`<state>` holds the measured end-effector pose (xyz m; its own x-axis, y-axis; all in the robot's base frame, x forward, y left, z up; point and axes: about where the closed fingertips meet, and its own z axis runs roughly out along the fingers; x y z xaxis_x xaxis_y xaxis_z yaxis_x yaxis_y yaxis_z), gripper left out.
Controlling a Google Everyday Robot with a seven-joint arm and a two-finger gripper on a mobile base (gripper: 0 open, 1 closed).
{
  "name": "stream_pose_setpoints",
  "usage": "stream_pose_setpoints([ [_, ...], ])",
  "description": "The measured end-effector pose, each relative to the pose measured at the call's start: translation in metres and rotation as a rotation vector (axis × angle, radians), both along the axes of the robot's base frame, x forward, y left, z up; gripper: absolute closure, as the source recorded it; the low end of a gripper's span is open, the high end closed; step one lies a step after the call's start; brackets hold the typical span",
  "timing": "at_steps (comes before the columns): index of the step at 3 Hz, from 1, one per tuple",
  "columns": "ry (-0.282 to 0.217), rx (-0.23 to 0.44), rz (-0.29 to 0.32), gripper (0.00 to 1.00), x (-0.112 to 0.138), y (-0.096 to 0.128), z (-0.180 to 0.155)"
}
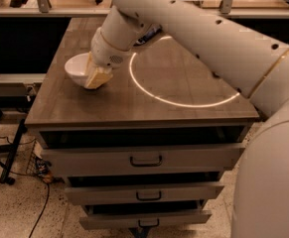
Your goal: Move white bowl near rxbar blueberry
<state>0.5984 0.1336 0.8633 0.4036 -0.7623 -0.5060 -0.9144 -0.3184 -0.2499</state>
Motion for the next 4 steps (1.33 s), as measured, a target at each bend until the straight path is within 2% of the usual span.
stream_pose_setpoints([
  [1,-0.07,-0.038,-0.076,1.0,0.023,-0.032,0.027],
  [2,-0.152,-0.088,-0.179,1.0,0.048,-0.086,0.062],
  [3,-0.159,-0.091,-0.189,1.0,0.052,-0.095,0.065],
  [4,-0.189,-0.098,-0.229,1.0,0.065,-0.136,0.079],
])
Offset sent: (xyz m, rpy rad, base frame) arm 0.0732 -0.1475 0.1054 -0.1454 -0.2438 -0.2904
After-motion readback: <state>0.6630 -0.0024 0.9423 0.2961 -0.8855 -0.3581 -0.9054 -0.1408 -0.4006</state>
